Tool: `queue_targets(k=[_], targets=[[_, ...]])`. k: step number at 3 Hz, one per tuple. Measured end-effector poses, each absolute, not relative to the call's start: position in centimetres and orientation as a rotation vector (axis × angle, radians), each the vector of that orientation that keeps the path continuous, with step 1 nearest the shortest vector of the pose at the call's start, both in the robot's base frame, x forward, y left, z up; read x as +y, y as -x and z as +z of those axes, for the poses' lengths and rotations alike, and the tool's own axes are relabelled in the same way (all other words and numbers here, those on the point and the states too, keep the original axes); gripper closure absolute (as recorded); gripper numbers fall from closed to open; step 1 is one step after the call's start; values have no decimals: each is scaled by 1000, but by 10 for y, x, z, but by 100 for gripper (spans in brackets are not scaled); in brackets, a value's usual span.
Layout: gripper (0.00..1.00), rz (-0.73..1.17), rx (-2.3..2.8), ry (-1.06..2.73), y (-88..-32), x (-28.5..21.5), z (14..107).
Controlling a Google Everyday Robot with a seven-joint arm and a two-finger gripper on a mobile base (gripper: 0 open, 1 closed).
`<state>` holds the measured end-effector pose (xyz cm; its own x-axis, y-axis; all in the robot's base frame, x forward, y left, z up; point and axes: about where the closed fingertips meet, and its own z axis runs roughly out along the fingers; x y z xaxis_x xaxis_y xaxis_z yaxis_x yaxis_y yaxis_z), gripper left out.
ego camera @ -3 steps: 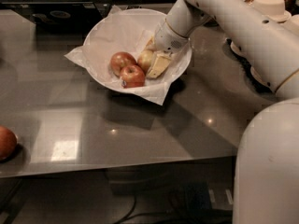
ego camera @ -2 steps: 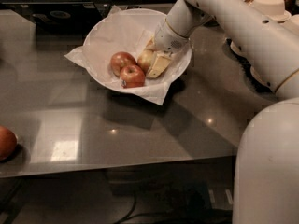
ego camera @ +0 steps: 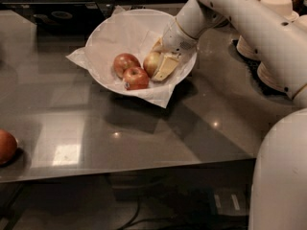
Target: Pick apple from white bowl
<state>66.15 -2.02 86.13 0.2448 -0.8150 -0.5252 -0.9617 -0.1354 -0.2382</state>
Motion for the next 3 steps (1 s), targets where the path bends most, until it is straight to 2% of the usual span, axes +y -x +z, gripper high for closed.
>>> queue_targets(k=[3], targets=[[100, 436, 1452, 1782, -624, -31, 934]])
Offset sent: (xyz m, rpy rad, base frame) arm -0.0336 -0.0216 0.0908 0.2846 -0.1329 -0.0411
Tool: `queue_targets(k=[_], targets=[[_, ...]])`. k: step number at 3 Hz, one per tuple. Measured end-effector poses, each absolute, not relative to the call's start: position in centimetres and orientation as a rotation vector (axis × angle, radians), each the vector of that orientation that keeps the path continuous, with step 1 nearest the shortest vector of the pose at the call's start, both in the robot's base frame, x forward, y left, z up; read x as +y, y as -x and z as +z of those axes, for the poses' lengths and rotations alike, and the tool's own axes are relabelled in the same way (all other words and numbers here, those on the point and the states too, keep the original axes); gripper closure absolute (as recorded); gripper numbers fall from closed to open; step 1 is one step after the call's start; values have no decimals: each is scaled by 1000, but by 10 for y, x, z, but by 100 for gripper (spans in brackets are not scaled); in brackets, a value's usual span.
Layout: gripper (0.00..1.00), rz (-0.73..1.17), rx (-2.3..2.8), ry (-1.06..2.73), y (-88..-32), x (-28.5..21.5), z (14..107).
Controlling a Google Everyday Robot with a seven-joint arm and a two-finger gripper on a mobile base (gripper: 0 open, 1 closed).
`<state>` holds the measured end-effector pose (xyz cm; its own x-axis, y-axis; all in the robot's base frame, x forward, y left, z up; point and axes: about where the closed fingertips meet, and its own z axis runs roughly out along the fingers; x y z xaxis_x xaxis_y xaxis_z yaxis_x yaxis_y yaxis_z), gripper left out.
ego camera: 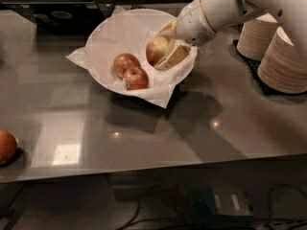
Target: Pick apple from white bowl
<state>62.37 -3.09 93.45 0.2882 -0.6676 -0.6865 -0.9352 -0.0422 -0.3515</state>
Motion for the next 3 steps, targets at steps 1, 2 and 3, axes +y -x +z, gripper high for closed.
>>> queue_targets(k=[1, 2, 3], targets=[[100, 468, 1427, 1769, -594, -29, 951], [100, 547, 1369, 1720, -570, -29, 966], [100, 547, 1369, 1720, -570, -29, 966]])
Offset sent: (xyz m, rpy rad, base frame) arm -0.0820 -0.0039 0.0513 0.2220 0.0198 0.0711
